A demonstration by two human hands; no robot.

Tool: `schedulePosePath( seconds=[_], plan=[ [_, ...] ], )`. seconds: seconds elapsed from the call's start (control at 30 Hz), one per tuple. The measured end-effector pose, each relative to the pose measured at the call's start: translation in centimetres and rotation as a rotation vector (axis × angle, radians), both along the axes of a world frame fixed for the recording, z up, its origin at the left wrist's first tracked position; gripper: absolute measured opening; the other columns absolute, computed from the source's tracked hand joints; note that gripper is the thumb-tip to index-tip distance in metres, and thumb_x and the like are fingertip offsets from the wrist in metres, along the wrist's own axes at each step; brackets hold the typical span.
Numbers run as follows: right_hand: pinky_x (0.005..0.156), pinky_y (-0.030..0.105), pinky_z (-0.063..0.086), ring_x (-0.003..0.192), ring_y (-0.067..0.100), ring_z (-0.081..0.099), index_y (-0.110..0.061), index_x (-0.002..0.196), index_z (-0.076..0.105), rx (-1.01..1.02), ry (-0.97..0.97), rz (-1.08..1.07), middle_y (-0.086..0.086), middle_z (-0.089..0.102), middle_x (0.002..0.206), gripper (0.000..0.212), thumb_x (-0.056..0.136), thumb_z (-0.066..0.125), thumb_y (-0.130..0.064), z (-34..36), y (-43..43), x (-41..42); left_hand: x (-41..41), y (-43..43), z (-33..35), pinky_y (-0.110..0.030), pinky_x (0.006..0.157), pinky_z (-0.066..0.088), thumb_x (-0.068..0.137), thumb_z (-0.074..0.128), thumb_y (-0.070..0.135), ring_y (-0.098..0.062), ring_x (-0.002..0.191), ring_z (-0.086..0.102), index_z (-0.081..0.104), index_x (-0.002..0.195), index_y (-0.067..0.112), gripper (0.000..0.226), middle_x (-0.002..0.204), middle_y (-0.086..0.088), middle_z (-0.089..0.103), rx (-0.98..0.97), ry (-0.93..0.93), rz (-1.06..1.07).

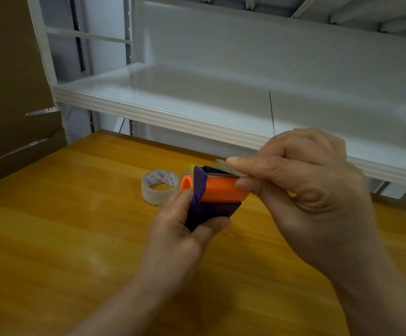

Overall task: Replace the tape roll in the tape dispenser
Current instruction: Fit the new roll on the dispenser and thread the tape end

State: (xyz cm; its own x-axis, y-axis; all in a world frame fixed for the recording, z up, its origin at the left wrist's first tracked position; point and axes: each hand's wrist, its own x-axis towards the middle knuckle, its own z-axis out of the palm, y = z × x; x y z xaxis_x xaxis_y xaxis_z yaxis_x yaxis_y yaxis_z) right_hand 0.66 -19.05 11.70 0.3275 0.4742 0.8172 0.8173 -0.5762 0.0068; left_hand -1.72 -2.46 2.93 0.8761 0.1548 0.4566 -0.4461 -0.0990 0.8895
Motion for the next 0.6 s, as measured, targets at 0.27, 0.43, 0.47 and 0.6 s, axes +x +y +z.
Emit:
schedulePosePath(
  seconds=[0.27,0.43,0.47,0.6],
  plan=[
    [0.102,0.044,0.035,0.095,0.013,0.057,-0.019,0.132,0.067,-0.116,0.006,-0.082,-0.012,0.067,0.090,0.041,0.091,0.068,-0.025,0.10,-0.14,0.14,0.51,0.37,-0.80,-0.018,0.073,0.050,0.078,0.080,0.031,-0.005,0.092,0.063,0.064,0.106,0.046,0.035,0.103,0.017,0.064,0.074,0.030,0.033],
    [0.104,0.039,0.031,0.100,0.011,0.054,-0.018,0.140,0.060,-0.128,0.029,-0.116,-0.019,0.060,0.093,0.047,0.095,0.058,-0.033,0.09,-0.10,0.08,0.67,0.25,-0.91,-0.019,0.075,0.049,0.078,0.079,0.032,-0.005,0.093,0.062,0.063,0.107,0.048,0.037,0.104,0.019,0.064,0.083,0.023,0.040],
    [0.104,0.038,0.031,0.101,0.010,0.054,-0.018,0.138,0.061,-0.110,0.036,-0.128,-0.020,0.058,0.094,0.046,0.095,0.058,-0.035,0.08,-0.07,0.06,0.63,0.27,-0.88,-0.016,0.074,0.049,0.079,0.079,0.029,-0.004,0.093,0.063,0.063,0.108,0.047,0.038,0.105,0.020,0.064,0.071,0.024,0.033],
    [0.103,0.041,0.033,0.102,0.013,0.058,-0.020,0.122,0.072,-0.063,0.014,-0.147,-0.014,0.067,0.094,0.033,0.094,0.061,-0.035,0.15,0.08,-0.09,0.58,0.45,-0.93,-0.016,0.074,0.050,0.079,0.077,0.027,-0.005,0.092,0.064,0.064,0.109,0.046,0.039,0.105,0.016,0.064,0.066,0.024,0.031]
  ],
)
